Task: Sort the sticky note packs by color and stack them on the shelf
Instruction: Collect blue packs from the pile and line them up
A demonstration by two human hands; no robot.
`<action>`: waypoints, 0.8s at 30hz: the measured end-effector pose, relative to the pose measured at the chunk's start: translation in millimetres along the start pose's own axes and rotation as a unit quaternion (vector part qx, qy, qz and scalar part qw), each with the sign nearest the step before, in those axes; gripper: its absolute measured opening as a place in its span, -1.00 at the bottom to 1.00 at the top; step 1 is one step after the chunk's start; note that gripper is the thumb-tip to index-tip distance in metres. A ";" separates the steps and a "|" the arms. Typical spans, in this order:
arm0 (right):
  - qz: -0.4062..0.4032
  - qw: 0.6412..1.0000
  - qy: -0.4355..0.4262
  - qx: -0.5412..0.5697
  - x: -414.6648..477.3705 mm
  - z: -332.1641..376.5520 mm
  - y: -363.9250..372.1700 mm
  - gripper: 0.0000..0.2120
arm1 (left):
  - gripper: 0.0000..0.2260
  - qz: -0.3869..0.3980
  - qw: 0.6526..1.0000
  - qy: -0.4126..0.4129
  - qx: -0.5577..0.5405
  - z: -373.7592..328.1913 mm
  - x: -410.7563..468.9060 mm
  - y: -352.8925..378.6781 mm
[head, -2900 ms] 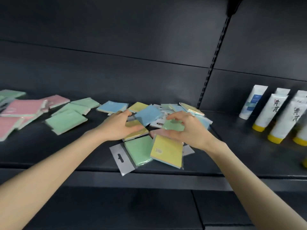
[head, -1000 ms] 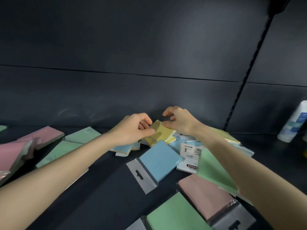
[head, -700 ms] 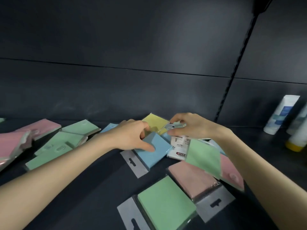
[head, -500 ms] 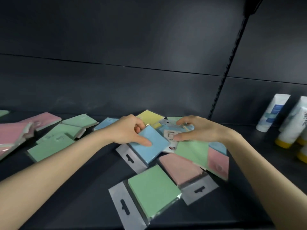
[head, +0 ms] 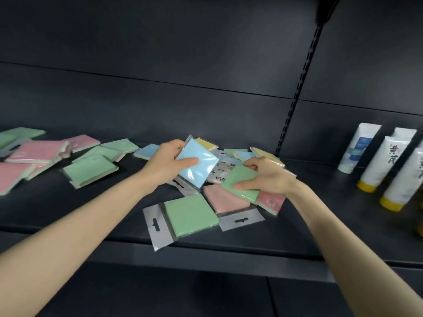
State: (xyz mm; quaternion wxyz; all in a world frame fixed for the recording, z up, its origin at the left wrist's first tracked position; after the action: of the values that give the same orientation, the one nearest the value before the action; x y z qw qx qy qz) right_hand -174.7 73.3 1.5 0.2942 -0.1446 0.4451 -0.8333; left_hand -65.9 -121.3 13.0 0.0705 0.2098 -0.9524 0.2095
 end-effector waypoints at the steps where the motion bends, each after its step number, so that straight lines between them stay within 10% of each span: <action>1: -0.001 1.000 0.003 -0.001 0.1 -0.8 1.3 -0.31 | -0.78 -0.012 1.000 0.001 -0.009 -1.3 -4.4 -0.9; 11: -0.148 0.977 -0.093 0.118 -24.5 42.8 -31.3 -0.60 | -0.87 -0.125 0.989 0.059 -0.057 -25.0 -35.7 -36.0; 24: -0.142 0.948 -0.185 0.218 -7.5 174.3 25.2 -0.73 | -0.83 -0.184 0.981 0.060 -0.009 -3.8 -70.5 -170.5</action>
State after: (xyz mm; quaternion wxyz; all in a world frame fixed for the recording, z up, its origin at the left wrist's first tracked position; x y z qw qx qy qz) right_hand -72.1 -47.4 78.8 0.2744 -0.2907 0.1649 -0.9017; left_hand 71.0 -234.1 63.8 0.1670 0.3676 -0.8936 0.1963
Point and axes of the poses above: each hand's wrist, its own x-axis towards the middle knuckle, its own y-axis out of the palm, z = x × y, the point moved 8 cm from there along x, towards the middle knuckle, and after that the axes turned 1 degree about z, right-handed, at the moved point
